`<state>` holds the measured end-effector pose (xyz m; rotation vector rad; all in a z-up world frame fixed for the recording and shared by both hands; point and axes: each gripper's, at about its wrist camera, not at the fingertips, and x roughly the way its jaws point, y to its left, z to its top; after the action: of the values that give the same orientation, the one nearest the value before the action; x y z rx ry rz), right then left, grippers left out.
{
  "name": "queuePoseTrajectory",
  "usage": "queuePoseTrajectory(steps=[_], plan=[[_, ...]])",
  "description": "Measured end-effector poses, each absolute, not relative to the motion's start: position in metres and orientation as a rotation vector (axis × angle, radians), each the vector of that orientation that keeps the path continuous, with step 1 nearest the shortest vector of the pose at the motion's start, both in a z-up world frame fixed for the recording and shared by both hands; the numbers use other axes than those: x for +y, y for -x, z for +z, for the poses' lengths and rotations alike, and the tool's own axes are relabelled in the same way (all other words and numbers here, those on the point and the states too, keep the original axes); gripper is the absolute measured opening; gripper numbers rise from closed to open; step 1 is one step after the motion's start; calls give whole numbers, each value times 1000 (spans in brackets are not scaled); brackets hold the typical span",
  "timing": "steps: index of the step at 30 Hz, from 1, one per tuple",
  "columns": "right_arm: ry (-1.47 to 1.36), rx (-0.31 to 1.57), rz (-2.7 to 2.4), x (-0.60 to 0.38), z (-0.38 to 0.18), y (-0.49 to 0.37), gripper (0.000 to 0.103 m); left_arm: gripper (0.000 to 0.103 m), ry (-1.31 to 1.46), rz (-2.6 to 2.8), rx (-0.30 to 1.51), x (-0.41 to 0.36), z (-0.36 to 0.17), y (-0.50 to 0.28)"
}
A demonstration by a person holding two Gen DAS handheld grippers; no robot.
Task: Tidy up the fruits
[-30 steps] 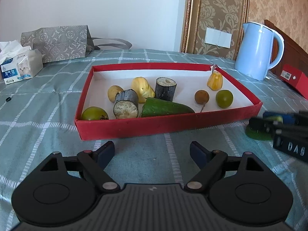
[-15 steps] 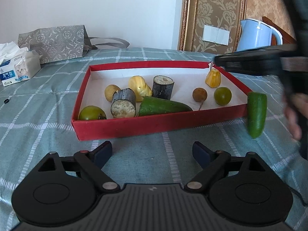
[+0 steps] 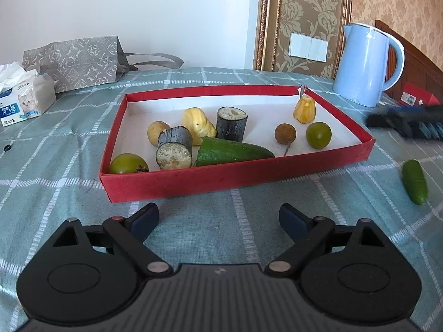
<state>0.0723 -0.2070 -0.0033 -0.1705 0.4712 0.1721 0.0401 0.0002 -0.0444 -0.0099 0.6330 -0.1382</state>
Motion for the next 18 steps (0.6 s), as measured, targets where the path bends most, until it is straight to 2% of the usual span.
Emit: queuePoseTrajectory(steps=[4, 7, 12, 15, 18], plan=[[165, 456, 124, -227, -16, -44, 47, 95, 15, -140, 632, 1, -44, -40], [141, 467, 90, -247, -18, -36, 54, 95, 15, -141, 632, 1, -44, -40], [59, 487, 32, -290, -14, -34, 54, 95, 14, -142, 633, 1, -44, -39], [-6, 486, -25, -324, -7, -31, 66, 96, 11, -142, 634, 1, -45, -39], [-45, 517, -33, -348, -6, -26, 66, 100, 9, -142, 635, 0, -45, -40]])
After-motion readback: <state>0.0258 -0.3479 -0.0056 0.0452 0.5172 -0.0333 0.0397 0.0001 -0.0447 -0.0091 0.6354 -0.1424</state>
